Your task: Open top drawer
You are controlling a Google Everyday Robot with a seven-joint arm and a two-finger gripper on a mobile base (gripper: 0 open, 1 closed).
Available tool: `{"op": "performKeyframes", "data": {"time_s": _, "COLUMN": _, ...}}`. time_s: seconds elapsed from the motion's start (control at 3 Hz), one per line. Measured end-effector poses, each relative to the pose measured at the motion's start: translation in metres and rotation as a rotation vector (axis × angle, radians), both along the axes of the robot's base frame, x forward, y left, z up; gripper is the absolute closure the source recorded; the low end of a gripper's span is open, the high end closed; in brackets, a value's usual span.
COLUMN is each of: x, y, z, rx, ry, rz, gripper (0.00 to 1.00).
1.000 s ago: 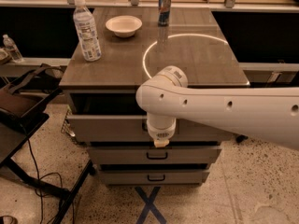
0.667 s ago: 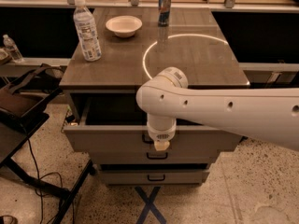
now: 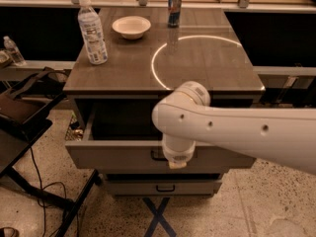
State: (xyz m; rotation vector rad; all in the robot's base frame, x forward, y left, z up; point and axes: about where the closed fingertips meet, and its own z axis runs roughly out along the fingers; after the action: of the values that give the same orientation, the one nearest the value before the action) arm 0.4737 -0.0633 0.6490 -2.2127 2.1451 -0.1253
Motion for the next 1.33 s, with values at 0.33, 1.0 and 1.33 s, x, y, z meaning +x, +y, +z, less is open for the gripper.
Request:
{"op": "performKeyframes", "data": {"time_s": 0.33, "x": -0.0118, "y": -0.0006, "z": 0.0043, "rx": -0.004, "ry": -0.008, "rz": -0.010, "gripper": 1.00}}
{"op": "performKeyframes", "data": {"time_s": 1.0, "x": -0.0118, "y": 0.0024, "z": 0.0043, "rx": -0.004, "ry": -0.008, "rz": -0.010, "gripper": 1.00}}
{"op": "performKeyframes", "data": {"time_s": 1.33, "x": -0.0109, "y": -0.0001, "z": 0.0105, "rx": -0.002, "ry": -0.014, "rz": -0.012, "gripper": 1.00}}
